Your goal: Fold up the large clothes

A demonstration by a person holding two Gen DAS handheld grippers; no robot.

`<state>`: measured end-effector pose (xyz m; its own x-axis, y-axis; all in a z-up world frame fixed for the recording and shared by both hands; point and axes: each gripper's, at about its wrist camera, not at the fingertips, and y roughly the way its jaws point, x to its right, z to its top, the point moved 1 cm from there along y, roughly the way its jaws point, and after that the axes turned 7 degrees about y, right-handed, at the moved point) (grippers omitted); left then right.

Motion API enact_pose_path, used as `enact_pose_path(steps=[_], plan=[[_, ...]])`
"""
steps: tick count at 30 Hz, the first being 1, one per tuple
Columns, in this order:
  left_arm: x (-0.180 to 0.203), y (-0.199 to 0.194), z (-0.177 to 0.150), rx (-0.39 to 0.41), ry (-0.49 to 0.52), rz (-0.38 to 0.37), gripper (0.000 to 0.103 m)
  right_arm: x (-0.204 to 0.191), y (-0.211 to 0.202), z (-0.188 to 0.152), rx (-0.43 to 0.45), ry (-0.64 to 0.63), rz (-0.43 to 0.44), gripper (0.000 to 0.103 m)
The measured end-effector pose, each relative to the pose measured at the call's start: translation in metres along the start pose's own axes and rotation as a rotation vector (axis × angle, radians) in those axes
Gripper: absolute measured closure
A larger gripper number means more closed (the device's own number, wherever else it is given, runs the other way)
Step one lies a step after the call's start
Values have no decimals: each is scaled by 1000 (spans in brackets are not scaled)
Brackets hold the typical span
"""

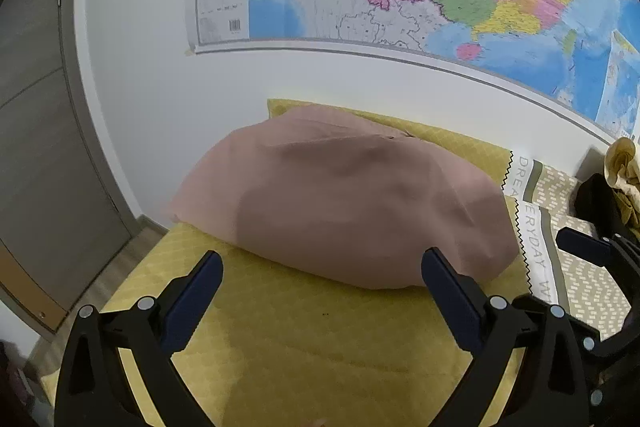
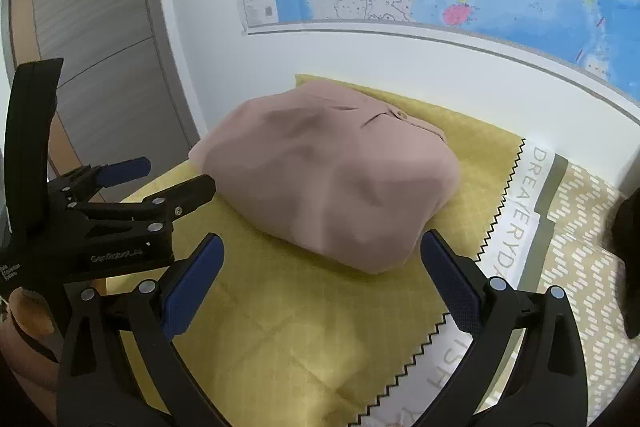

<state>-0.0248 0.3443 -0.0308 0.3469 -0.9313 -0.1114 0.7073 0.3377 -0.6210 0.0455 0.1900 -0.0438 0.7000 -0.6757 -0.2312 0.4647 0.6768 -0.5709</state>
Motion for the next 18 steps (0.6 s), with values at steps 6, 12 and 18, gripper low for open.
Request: enact_pose_path(steps=[6,12,18], plan=[[7,-18,-3,26,22,20,7,3,-12,-8,5,30,2,6],[6,-24,-7,18,-1,-4,7,0,-22,-13,24,26,-1,6],[4,-28,-10,13,-17,2,7,1,-29,-19,32,32,-2,6]])
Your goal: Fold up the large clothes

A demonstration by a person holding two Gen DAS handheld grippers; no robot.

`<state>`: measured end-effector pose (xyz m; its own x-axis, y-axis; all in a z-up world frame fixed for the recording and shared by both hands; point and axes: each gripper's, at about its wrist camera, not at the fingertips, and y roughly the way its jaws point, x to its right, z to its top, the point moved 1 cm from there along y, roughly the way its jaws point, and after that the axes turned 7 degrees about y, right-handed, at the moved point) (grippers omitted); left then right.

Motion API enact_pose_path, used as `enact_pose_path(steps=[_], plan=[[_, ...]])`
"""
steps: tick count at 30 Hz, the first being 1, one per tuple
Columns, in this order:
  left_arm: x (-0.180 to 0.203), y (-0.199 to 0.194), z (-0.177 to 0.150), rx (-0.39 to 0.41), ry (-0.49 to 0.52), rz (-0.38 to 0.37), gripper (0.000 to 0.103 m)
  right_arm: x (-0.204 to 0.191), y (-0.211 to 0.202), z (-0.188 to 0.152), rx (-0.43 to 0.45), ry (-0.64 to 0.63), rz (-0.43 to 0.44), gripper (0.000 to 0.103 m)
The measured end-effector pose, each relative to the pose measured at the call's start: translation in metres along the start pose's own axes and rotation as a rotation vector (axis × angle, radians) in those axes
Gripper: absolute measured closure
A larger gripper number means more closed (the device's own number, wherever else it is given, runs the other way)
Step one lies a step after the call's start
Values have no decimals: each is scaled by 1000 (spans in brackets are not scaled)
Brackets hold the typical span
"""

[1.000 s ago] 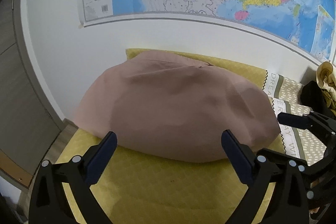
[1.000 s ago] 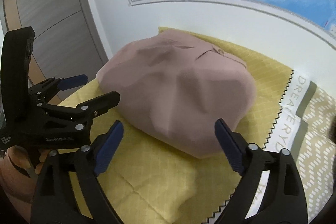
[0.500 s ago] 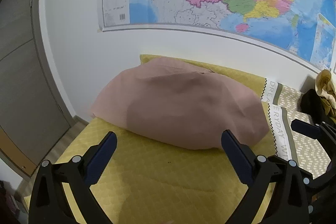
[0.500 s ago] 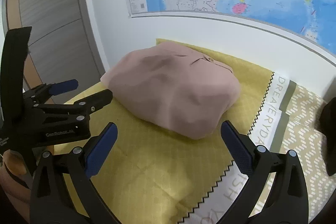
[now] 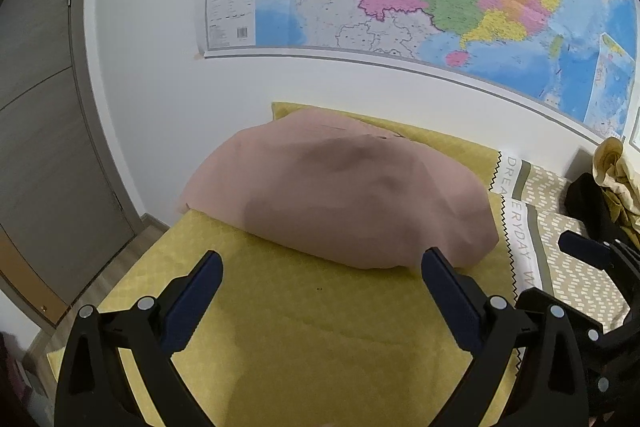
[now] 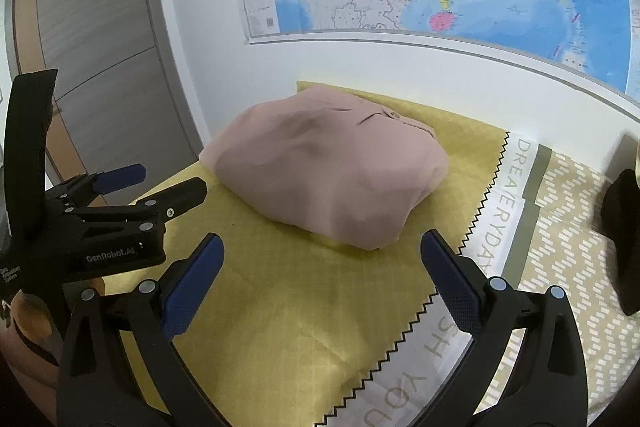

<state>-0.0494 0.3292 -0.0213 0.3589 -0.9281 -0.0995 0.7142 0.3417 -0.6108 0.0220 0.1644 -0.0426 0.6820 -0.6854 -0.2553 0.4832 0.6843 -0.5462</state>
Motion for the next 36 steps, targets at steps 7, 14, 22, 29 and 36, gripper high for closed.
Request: enact_pose_path(steps=[7,14,22,29,36], plan=[[4,-9,-4,16,14,19,7,-3,-7,-3,12,-4,1,6],[5,-14,-4,20,15,13,7,-5,-13,-4,18,-12,0,6],[11,-22,-5,32,31,1,7,-6,-14,-6,15,-5,1,6],[11,-26,-4,36,18,-1,7,-6,-18,-6,22,6,7,6],[13,-27,-6,29,24,4,7,-6,-21,-6,25,14,8,6]])
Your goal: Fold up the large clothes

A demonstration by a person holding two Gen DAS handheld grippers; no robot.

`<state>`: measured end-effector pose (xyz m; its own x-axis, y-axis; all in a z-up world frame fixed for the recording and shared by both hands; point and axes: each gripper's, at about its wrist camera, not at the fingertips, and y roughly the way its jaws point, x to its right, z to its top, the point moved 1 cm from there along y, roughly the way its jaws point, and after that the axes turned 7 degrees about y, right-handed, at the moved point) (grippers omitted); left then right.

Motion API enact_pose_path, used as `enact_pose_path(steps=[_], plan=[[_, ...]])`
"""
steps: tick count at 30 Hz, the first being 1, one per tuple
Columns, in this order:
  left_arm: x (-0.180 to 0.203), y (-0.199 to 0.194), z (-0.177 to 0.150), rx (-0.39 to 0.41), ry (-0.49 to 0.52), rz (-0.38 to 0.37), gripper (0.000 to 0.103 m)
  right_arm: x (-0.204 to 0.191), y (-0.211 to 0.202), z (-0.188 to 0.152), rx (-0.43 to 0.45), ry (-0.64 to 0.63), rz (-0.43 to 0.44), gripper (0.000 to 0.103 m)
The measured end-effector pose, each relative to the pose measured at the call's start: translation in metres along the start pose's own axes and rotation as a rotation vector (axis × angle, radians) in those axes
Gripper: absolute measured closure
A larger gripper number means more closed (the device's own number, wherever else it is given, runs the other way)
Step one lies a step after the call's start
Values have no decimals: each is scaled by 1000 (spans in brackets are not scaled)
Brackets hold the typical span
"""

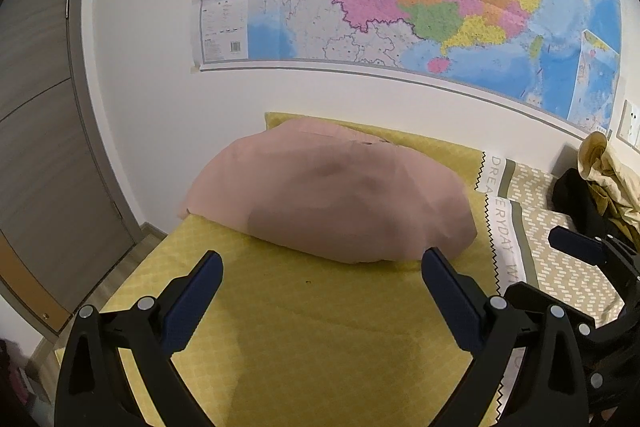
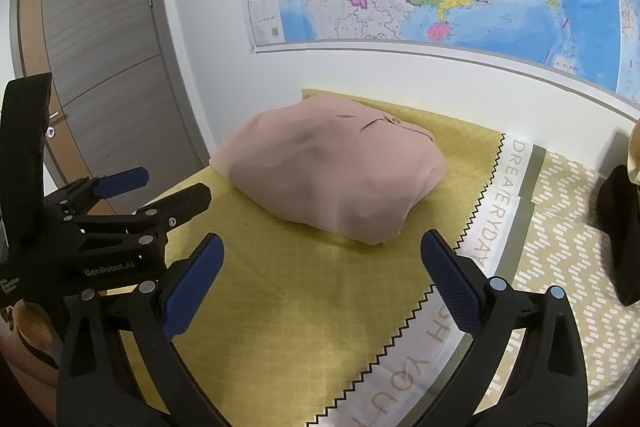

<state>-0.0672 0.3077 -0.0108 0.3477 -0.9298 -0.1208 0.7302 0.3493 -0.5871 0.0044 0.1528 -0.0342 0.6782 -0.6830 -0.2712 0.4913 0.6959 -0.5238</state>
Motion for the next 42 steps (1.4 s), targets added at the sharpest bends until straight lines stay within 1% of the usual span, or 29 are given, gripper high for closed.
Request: enact_pose_path(steps=[22,42], plan=[[-1,1,-5,-18,-4,3,7,-2,-4,-3,-1,4,4,6],[4,-3,-8,-8,13,9,7,-4,-7,-5,5,17,-1,6]])
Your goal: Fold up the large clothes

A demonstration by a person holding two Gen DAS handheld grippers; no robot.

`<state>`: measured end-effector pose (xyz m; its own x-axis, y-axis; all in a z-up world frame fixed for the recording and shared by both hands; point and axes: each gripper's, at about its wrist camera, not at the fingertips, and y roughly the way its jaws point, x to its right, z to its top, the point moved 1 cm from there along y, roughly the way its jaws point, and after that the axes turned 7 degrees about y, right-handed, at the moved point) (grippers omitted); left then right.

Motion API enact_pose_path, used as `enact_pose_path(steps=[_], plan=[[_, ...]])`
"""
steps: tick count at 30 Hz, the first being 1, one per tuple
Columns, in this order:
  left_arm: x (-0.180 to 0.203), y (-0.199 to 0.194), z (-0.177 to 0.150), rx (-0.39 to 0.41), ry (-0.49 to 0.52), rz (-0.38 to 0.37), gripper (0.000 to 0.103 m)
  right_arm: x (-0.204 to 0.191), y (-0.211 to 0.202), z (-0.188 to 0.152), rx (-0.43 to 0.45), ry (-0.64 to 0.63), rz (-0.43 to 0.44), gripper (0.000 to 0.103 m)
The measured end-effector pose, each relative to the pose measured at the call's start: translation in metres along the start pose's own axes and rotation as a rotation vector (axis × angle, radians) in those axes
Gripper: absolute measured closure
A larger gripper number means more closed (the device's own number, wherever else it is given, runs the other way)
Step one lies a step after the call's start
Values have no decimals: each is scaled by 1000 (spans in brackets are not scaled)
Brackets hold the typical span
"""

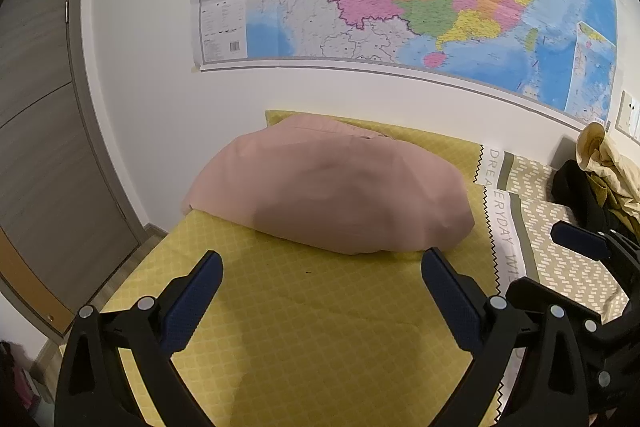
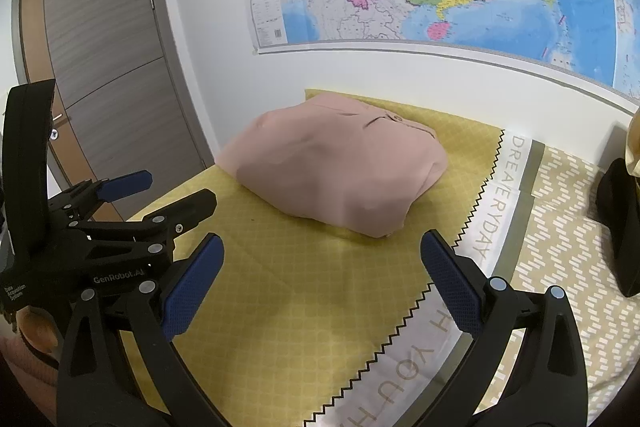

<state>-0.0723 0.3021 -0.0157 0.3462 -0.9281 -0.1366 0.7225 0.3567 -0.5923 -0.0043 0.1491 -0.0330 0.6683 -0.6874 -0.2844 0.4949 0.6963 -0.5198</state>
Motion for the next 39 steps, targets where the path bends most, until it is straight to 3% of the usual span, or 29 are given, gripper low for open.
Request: enact_pose_path(steps=[27,39], plan=[[3,3,0,-12,4,-6,7,4,1,-2,-2,28,0,6],[9,0,-2,17,14,-23,7,7,-2,-7,1,34,-11,6]])
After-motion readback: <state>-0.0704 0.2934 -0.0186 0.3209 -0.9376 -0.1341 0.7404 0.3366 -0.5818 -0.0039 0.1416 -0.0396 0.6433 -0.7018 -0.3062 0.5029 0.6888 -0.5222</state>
